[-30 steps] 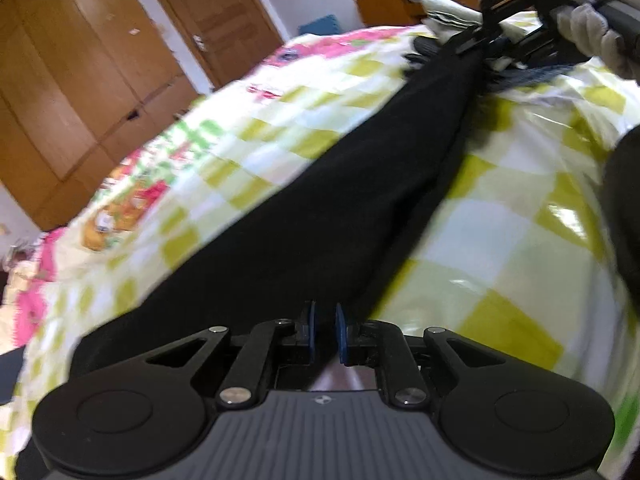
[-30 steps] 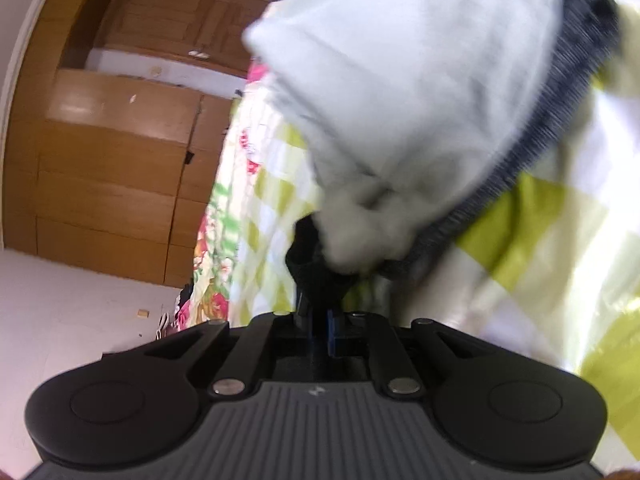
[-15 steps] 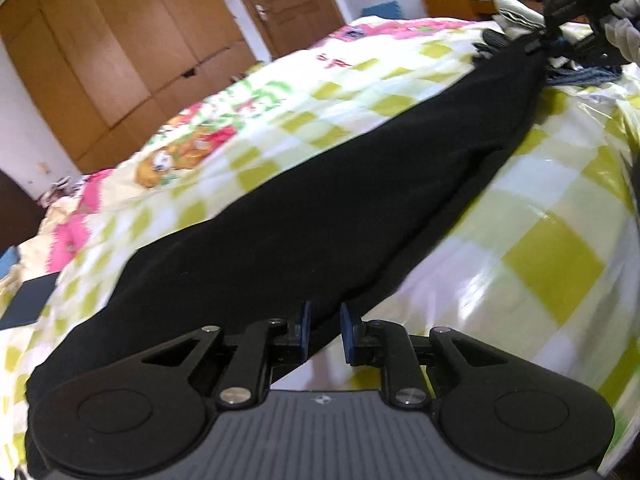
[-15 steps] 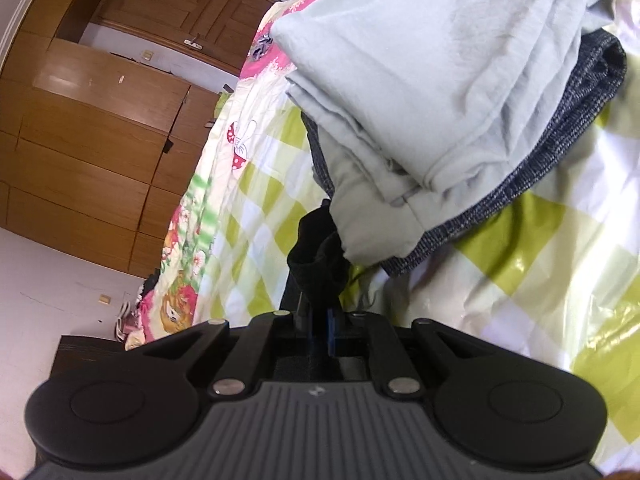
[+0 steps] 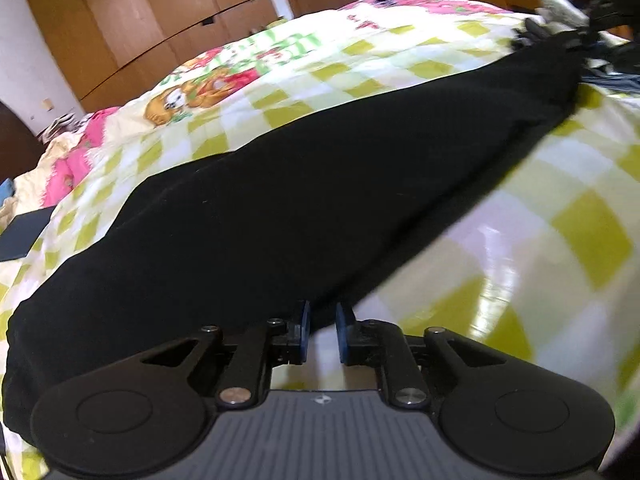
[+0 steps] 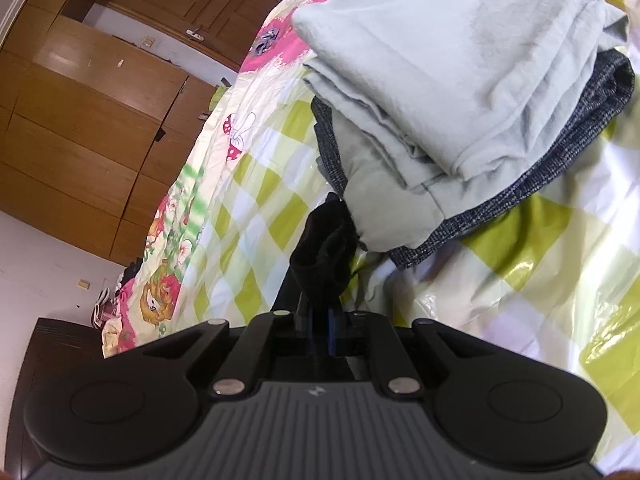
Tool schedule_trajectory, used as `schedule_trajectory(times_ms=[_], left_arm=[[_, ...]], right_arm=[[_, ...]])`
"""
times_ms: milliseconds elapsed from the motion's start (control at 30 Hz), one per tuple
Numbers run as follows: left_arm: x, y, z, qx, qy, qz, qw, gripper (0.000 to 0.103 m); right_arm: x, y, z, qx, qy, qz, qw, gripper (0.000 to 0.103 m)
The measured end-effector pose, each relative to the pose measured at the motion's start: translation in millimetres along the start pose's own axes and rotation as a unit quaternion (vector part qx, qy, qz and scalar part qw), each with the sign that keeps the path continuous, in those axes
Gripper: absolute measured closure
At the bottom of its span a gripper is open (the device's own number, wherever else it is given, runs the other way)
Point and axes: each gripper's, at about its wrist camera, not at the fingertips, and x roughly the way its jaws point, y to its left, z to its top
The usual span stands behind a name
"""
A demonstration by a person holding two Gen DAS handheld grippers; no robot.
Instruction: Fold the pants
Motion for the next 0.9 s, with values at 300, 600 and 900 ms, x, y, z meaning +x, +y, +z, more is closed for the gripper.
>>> schedule_trajectory(times_ms=[300,600,900], left_arm=[[-40.4,13.3,-10.4,0.014,-0.034,0.041,0.9985,0.070],[-37.3,73.5,-40.9,-0.009,-0.025,0.104,0.9942,0.069],[-18.2,104.1,-63.3,0.013,-0.010,0.108,0.9941,0.060]], right_arm=[[-25.2,16.3,-21.4,-0.056,0.011,-0.014,0.998,0.091],[-21.9,127.1,-133.1,-0.321,0.157,0.055,0.932,0.089],[61.2,231.8,-323.8,-0.579,0.283,0.145,0.751,0.077]])
